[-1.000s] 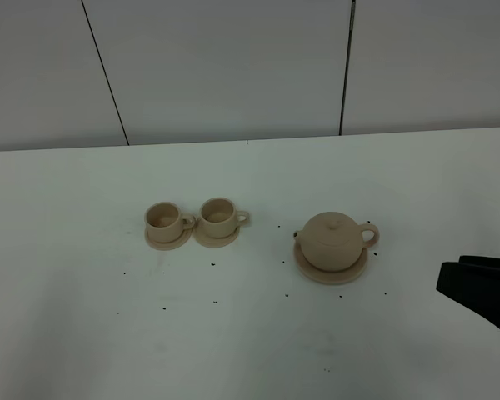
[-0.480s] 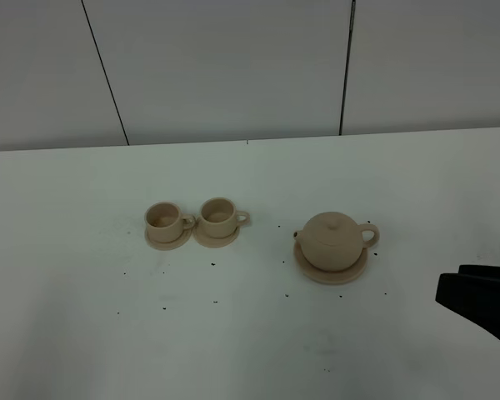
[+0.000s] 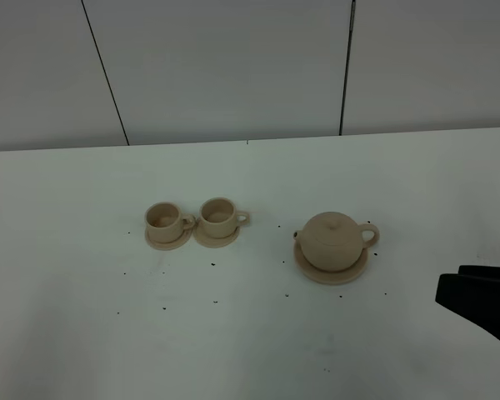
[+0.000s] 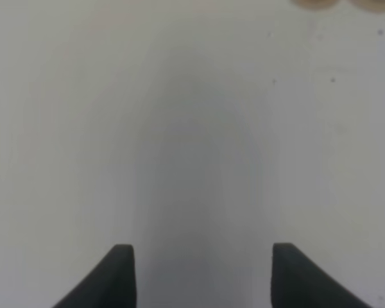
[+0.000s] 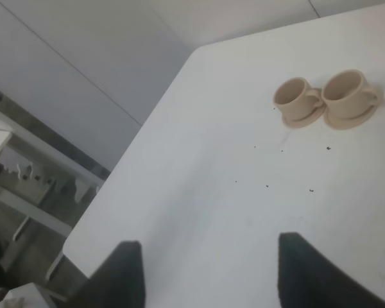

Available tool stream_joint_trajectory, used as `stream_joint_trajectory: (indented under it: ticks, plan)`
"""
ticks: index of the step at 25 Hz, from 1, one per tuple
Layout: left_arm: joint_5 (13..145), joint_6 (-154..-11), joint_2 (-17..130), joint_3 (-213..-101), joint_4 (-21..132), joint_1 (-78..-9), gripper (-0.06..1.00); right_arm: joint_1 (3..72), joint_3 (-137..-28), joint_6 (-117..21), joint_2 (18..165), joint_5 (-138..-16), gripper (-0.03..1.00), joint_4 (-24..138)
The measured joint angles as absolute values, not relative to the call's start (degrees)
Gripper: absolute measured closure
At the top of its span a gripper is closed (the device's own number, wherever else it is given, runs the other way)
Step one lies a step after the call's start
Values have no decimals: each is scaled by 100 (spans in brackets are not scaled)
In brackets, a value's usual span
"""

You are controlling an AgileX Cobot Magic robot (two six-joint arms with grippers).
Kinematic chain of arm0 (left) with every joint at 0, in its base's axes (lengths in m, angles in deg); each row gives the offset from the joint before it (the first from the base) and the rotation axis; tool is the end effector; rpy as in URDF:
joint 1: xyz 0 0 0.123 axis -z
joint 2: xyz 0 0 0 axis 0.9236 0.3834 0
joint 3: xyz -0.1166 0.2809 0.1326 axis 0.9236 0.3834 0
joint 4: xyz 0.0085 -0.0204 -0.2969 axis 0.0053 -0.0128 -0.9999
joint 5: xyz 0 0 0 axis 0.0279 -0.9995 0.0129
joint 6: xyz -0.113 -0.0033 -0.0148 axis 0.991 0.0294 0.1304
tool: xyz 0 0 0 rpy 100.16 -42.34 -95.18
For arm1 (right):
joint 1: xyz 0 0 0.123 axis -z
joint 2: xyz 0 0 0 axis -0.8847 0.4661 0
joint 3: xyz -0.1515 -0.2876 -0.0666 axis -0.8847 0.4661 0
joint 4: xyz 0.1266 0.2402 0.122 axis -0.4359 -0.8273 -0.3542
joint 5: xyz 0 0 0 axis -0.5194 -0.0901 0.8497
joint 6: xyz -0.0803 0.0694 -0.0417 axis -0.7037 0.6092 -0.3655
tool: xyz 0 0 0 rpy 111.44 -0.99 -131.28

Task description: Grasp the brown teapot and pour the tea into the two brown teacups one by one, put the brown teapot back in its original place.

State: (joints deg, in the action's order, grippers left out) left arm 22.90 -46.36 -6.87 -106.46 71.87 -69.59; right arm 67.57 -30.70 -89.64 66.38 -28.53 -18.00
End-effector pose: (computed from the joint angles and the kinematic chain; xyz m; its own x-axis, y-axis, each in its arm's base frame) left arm 0.0383 0.0064 0.2896 -0.5835 -0.0250 -0.8118 -0.0735 0.9971 0.0221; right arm 0.1648 0.0806 0.3083 -0.5750 0.1789 -0.7984 -0.5881 0.5880 0.5553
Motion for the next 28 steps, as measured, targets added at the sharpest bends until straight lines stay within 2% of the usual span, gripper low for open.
stream_joint_trajectory:
  ticks: [7,28]
  plan:
    - [2299,-4636,-1675,-10629,7192,-6959,41,6757,-3070,-8964,6638,-2853,51,-1800]
    - [2299,-4261,-1727,-10629,7473,-6959,41,6757,-3070,-8964,6638,-2859,51,-1800]
